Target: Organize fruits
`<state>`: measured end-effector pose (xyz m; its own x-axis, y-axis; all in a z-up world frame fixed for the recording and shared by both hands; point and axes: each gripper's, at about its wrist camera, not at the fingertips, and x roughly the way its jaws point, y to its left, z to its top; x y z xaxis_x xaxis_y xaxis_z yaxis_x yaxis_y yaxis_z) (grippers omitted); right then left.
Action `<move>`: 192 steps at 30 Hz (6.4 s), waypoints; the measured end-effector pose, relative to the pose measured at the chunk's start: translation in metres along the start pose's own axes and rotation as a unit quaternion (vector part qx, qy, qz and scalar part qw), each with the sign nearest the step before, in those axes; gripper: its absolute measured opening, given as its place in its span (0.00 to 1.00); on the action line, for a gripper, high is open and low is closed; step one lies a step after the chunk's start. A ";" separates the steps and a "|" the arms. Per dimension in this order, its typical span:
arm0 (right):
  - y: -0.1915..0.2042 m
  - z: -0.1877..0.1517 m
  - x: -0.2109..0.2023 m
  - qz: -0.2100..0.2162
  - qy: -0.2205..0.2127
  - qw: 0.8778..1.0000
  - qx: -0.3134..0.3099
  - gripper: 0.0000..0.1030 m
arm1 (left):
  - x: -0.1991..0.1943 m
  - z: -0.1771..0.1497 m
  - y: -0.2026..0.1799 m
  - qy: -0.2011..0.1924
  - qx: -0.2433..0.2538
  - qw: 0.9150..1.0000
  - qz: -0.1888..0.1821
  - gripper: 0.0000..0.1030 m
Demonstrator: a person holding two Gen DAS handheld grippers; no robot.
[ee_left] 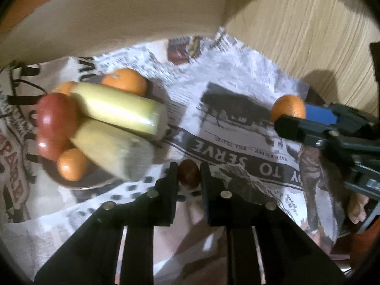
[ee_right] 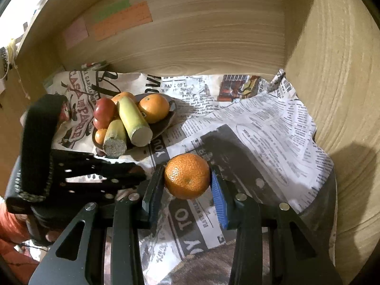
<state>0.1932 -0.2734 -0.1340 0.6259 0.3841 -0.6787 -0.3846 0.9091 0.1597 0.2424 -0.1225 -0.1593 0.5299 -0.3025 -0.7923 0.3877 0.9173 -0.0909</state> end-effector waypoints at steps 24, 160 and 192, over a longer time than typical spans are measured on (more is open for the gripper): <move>0.076 0.056 0.061 0.039 0.028 0.995 -0.088 0.35 | -0.045 0.019 0.158 -0.055 -0.106 0.990 0.072 0.17; 0.167 -0.023 -0.210 -0.033 -0.330 0.941 -0.071 1.00 | -0.335 -0.129 -0.028 -0.405 -0.060 0.896 0.175 0.97; 0.166 -0.022 -0.208 -0.047 -0.337 0.939 -0.058 1.00 | -0.334 -0.130 -0.029 -0.404 -0.061 0.894 0.186 1.00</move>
<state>-0.0162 -0.2061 0.0180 0.9324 0.3543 -0.0720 -0.3541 0.9351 0.0160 -0.0441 -0.0144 0.0295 0.9956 -0.0130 -0.0926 0.0116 0.9998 -0.0157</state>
